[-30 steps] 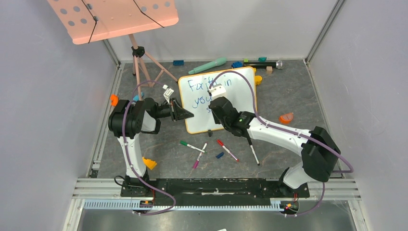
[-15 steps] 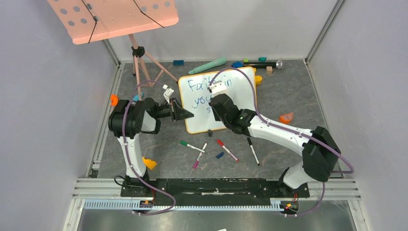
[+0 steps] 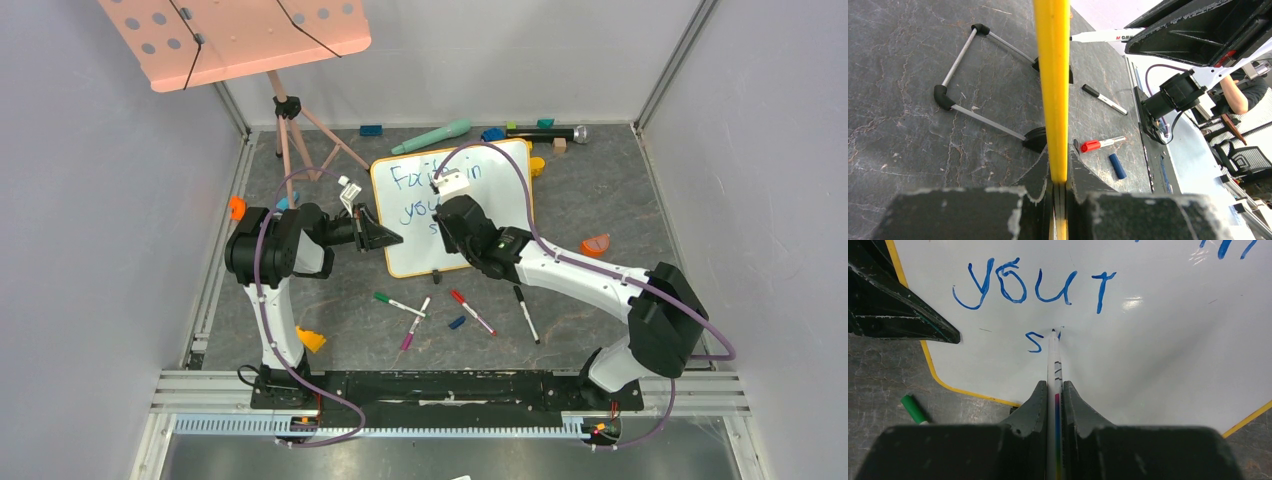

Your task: Write a sentence on the whiteboard

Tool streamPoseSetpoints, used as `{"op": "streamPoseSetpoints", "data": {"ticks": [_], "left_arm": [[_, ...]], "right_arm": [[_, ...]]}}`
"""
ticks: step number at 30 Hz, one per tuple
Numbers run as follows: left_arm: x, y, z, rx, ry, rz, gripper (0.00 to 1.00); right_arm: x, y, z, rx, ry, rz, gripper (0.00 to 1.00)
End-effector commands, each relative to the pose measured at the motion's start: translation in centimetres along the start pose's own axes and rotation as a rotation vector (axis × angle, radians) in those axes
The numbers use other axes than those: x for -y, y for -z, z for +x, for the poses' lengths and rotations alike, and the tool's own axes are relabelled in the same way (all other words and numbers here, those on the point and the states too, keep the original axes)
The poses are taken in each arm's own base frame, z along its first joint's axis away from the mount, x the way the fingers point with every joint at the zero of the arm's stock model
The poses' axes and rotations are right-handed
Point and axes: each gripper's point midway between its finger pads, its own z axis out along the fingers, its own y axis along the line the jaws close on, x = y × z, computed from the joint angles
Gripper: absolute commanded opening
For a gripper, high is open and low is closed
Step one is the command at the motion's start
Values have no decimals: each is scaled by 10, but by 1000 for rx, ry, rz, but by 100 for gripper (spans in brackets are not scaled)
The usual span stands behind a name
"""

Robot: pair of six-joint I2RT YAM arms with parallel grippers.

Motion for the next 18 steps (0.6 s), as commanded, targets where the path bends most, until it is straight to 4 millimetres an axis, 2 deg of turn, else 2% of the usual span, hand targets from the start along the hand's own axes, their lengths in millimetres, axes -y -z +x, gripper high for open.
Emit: {"op": "streamPoseSetpoints", "data": {"ticks": [1, 11, 18], "left_arm": [[12, -2, -6, -23, -210, 71, 2], [12, -2, -6, -23, -211, 71, 2], [12, -2, -6, -23, -211, 71, 2]], "right_arm": [[-3, 4, -4, 23, -28, -25, 0], [2, -1, 5, 1, -19, 14, 0], [19, 5, 4, 0, -19, 95, 0]]}}
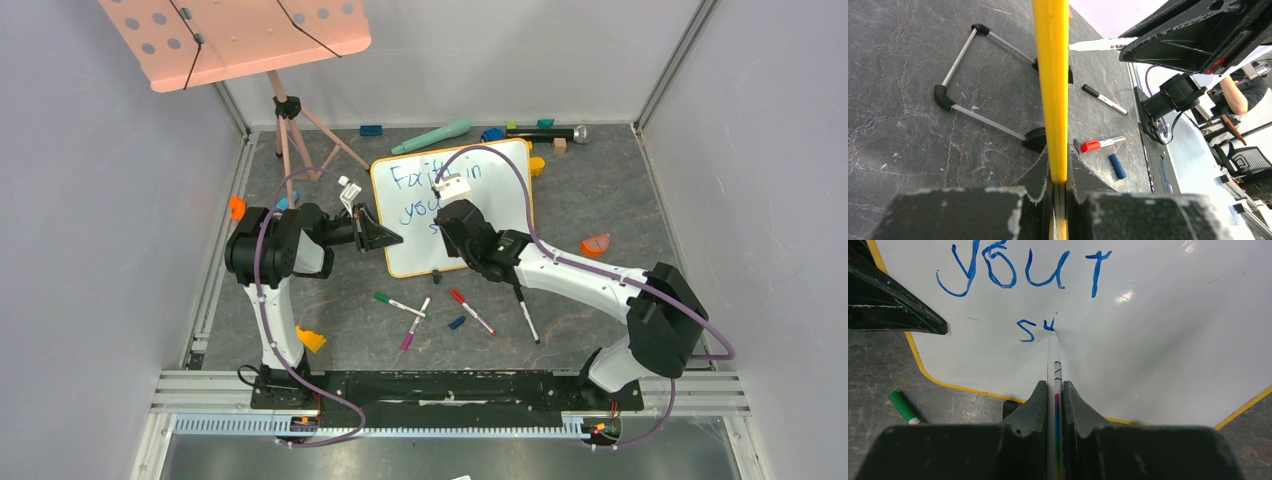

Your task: Write a sentence on the whiteboard

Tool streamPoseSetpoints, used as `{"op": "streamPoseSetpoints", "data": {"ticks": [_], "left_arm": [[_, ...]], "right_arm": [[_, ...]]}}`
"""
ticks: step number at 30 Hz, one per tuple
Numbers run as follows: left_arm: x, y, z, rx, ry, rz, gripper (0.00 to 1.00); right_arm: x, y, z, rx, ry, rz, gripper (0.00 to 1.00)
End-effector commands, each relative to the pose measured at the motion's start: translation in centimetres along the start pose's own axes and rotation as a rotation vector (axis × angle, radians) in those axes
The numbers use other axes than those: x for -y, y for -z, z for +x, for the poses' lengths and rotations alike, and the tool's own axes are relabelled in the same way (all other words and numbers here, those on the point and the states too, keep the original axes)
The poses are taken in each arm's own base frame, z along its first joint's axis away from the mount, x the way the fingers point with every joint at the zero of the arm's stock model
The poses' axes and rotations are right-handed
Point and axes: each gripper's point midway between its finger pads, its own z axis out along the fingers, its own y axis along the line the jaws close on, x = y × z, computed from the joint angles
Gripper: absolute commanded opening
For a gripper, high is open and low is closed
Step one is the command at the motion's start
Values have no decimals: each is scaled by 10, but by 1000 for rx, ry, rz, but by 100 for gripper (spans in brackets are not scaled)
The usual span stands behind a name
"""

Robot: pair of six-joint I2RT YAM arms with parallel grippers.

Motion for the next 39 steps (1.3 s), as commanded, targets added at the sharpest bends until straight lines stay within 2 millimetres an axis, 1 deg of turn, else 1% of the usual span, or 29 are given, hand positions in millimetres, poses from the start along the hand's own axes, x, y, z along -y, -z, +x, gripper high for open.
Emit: {"op": "streamPoseSetpoints", "data": {"ticks": [1, 10, 17, 19, 26, 33, 39], "left_arm": [[12, -2, -6, -23, -212, 72, 2], [12, -2, -6, -23, -211, 72, 2], [12, -2, -6, -23, -212, 72, 2], [12, -2, -6, -23, -212, 72, 2], [13, -2, -6, -24, -212, 73, 2], [12, -2, -5, -23, -209, 72, 2], [12, -2, -5, -24, -209, 72, 2]], "right_arm": [[16, 6, -9, 27, -19, 75, 0], [14, 13, -20, 53, -29, 48, 0], [0, 23, -34, 90, -51, -48, 0], [-1, 24, -40, 101, -53, -54, 0], [-3, 15, -43, 88, -22, -33, 0], [2, 6, -42, 83, -3, 13, 0], [6, 3, -39, 76, 2, 31, 0]]}}
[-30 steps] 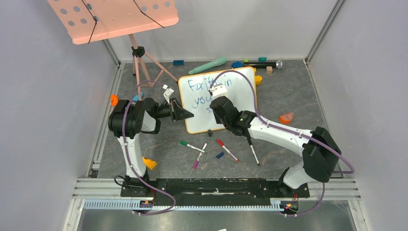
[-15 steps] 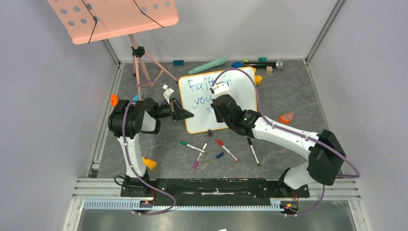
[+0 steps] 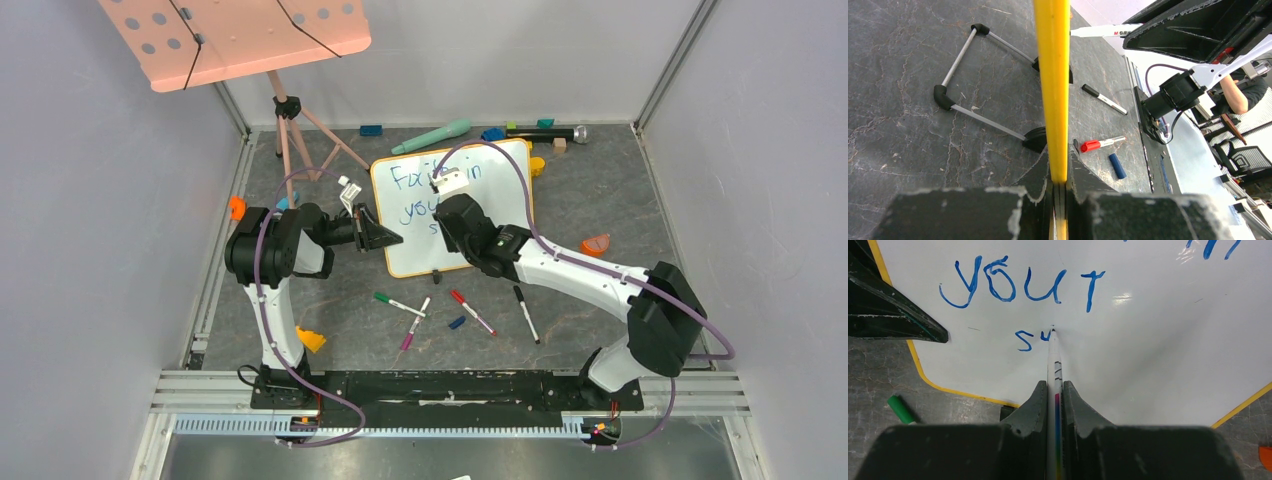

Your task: Write a sentence on the whiteboard

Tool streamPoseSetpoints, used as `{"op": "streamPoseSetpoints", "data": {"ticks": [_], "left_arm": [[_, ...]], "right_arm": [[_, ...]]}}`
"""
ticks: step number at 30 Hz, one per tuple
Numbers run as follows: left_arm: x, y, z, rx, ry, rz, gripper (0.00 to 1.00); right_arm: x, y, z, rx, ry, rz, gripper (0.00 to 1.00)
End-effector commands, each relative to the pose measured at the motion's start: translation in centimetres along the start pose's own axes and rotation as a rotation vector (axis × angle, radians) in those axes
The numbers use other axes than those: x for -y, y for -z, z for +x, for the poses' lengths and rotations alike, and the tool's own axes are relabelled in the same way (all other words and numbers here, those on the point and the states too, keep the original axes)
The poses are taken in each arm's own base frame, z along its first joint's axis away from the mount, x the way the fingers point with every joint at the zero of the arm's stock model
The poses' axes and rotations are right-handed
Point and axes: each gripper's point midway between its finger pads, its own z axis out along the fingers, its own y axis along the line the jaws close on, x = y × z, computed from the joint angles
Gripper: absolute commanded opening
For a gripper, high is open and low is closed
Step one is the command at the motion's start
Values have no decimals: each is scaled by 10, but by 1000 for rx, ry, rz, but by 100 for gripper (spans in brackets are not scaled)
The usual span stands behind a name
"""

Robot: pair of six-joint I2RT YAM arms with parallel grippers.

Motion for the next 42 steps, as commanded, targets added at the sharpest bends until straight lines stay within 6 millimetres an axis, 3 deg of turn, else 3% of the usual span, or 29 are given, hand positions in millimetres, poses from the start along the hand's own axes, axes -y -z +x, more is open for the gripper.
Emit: {"op": "streamPoseSetpoints", "data": {"ticks": [1, 24, 31, 42], "left_arm": [[12, -2, -6, -22, -210, 70, 2], [12, -2, -5, -23, -209, 71, 2], [12, -2, -6, -23, -210, 71, 2], [12, -2, -6, -23, -211, 72, 2]], "right_arm": [[4, 0, -25, 63, -20, 25, 0], [3, 4, 25, -11, -45, -24, 0], [12, 7, 18, 2, -43, 22, 0], [13, 23, -16, 102, -74, -3, 0]]}}
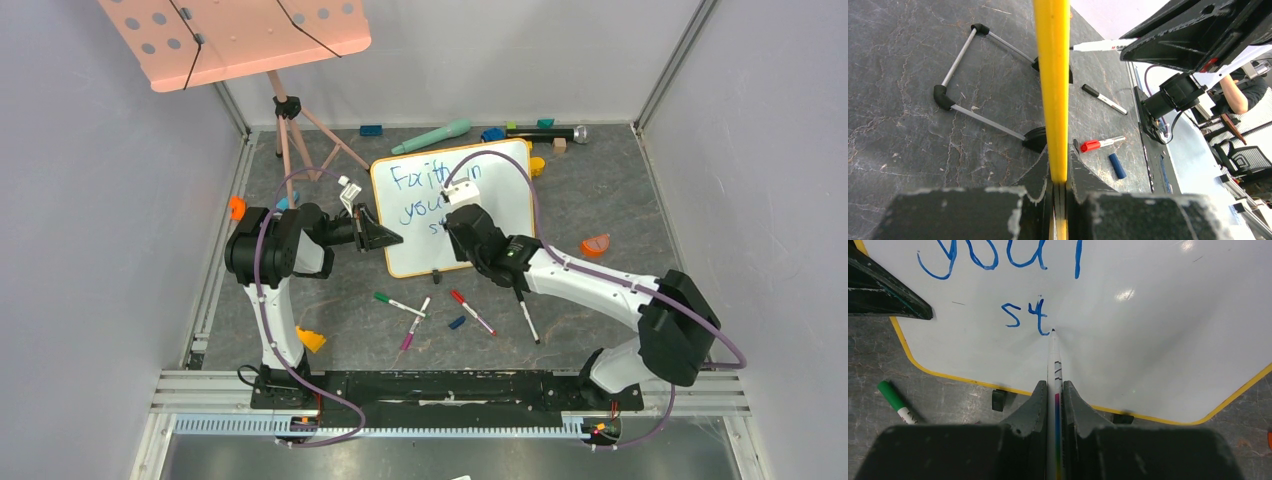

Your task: Write a sentence on the whiteboard

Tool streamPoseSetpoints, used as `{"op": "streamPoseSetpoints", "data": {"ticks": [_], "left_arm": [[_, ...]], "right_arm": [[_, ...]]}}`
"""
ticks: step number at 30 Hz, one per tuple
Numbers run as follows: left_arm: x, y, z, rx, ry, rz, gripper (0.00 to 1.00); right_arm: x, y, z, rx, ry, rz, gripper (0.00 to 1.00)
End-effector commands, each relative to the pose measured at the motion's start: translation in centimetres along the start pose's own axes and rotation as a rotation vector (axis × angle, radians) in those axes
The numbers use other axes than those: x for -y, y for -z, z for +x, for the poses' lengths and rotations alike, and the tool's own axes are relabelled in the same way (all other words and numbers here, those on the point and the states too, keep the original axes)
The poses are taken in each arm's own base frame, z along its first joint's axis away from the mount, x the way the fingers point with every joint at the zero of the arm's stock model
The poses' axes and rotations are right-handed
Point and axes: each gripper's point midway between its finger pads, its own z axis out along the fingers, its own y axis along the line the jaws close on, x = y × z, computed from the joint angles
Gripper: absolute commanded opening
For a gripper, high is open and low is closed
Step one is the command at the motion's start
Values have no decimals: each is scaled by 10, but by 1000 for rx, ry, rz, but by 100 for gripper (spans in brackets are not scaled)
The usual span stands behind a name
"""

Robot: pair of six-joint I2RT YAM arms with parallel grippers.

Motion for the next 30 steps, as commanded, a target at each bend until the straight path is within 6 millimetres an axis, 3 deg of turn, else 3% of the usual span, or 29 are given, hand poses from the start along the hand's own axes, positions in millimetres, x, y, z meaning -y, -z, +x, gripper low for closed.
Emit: {"op": "streamPoseSetpoints", "data": {"ticks": [1, 6, 21, 30], "left_arm": [[12, -2, -6, -23, -210, 71, 2], [12, -2, -6, -23, -213, 72, 2], [13, -2, -5, -24, -212, 73, 2], [13, -2, -6, -24, -212, 73, 2]], "right_arm": [[6, 20, -45, 132, -52, -2, 0], [9, 23, -48, 140, -47, 9, 0], [2, 2, -36, 79, -17, 6, 0], [18, 1, -37, 76, -30, 57, 0]]}}
